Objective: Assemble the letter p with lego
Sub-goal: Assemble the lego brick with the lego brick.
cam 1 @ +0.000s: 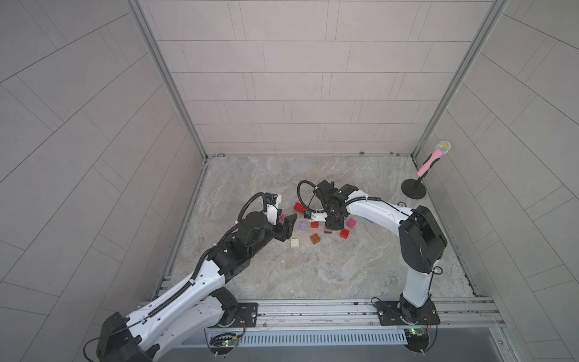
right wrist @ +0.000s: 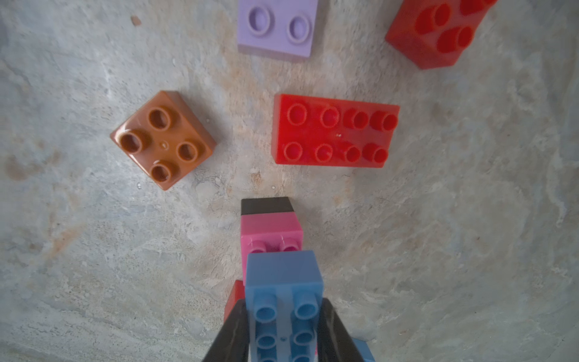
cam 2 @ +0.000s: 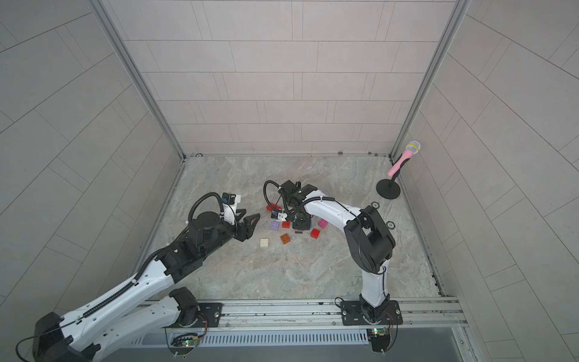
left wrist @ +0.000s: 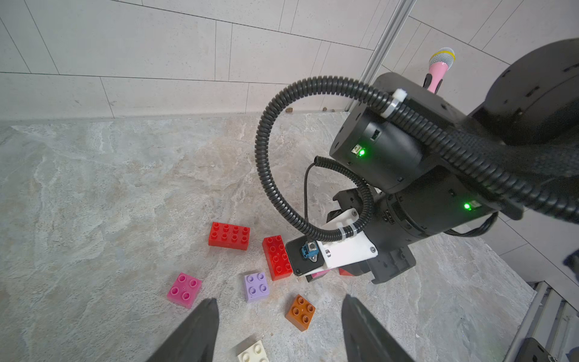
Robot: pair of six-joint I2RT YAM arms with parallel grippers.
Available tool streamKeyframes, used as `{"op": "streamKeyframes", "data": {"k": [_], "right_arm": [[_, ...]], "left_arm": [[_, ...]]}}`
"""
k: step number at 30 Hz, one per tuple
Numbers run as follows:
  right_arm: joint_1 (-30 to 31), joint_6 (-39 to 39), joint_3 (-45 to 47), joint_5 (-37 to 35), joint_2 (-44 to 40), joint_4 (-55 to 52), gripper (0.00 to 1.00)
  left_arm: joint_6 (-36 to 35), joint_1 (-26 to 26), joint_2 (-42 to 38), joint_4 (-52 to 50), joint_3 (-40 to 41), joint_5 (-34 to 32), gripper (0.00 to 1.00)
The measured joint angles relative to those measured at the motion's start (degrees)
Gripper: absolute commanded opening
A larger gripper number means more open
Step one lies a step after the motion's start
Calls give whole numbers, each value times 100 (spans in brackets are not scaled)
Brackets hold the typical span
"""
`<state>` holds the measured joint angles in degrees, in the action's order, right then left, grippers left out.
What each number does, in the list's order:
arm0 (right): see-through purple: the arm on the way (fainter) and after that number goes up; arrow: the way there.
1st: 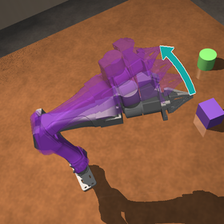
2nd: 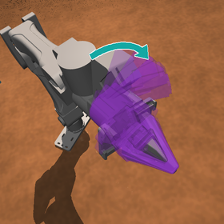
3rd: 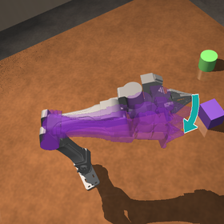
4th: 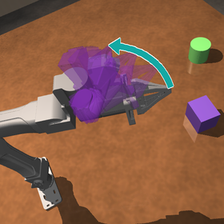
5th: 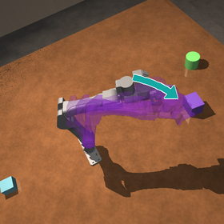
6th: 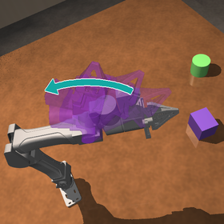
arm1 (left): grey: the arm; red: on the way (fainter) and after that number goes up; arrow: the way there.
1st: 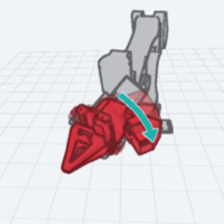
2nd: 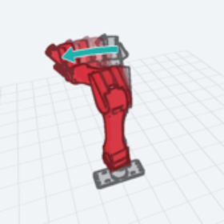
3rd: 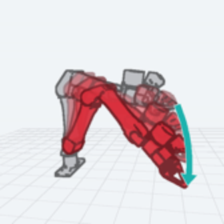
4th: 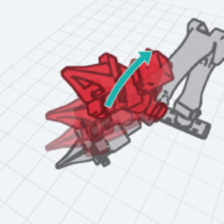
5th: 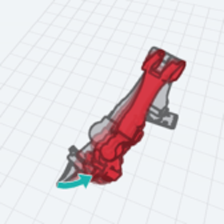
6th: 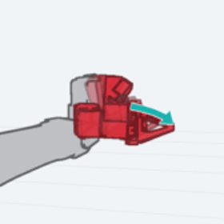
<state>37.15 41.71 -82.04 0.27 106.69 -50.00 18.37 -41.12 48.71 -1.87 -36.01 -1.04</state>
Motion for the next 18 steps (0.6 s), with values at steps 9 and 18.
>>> {"op": "streamKeyframes", "data": {"k": [9, 18], "right_arm": [[70, 4, 0, 52, 0, -63, 10], [76, -26, -20, -28, 55, -33, 10]], "left_arm": [[-2, 0, 0, 15, 4, 0, 69], [-4, 0, 0, 20, 4, 0, 69]]}}
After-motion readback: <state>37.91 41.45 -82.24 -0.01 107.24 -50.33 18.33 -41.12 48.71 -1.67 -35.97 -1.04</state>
